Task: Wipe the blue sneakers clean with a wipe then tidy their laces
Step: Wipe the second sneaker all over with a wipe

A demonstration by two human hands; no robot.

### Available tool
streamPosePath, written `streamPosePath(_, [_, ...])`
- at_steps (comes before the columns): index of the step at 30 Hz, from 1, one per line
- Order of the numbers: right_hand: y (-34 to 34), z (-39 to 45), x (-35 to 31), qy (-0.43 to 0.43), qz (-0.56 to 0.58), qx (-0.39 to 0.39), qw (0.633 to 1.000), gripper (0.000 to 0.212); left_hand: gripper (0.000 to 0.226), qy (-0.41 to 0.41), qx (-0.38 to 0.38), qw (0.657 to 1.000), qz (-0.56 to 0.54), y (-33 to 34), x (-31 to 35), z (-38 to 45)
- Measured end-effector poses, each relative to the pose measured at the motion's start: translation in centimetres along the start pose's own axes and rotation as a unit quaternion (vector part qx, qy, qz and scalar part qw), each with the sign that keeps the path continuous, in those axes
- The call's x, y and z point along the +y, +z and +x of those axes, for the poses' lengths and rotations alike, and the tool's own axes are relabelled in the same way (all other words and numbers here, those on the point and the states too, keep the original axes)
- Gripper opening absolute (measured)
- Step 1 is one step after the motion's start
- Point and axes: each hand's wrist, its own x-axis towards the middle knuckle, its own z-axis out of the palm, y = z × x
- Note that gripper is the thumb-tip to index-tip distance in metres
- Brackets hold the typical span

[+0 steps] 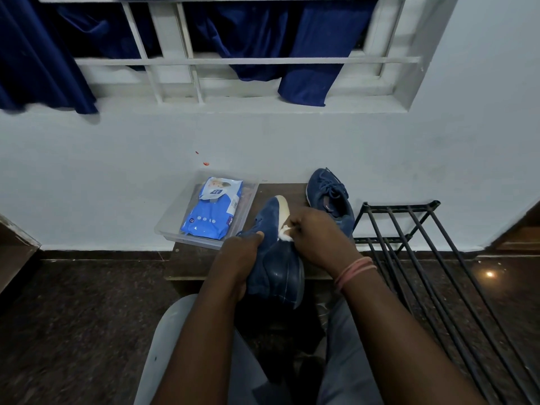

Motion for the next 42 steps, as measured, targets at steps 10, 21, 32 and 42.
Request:
streamPosePath(10, [-5.0,-6.6,-1.3,-0.055,0.134,0.092,0.985,0.007,0.035,-0.083,-0.059,0.970,-0.222,0.2,3.8,-0.9])
streamPosePath(21, [-3.0,-5.4,-1.6,-0.073,0.175,0.383,0.904,0.011,0.031,-0.044,-0.211,0.875,-0.433,0.9,5.8,-4.0])
streamPosePath(32, [-2.5,-3.7,-1.5,-0.133,0.006,0.399,0.907,0.018,0.058,-0.033,-0.246,0.883,-0.399,3.5,4.8,-3.4])
streamPosePath(42, [-1.0,-5.2,1.0,-0.028,0.073,0.334,0.939,0.031,0.033,-0.013,-0.214,0.829,-0.516,1.9,5.4,-3.7])
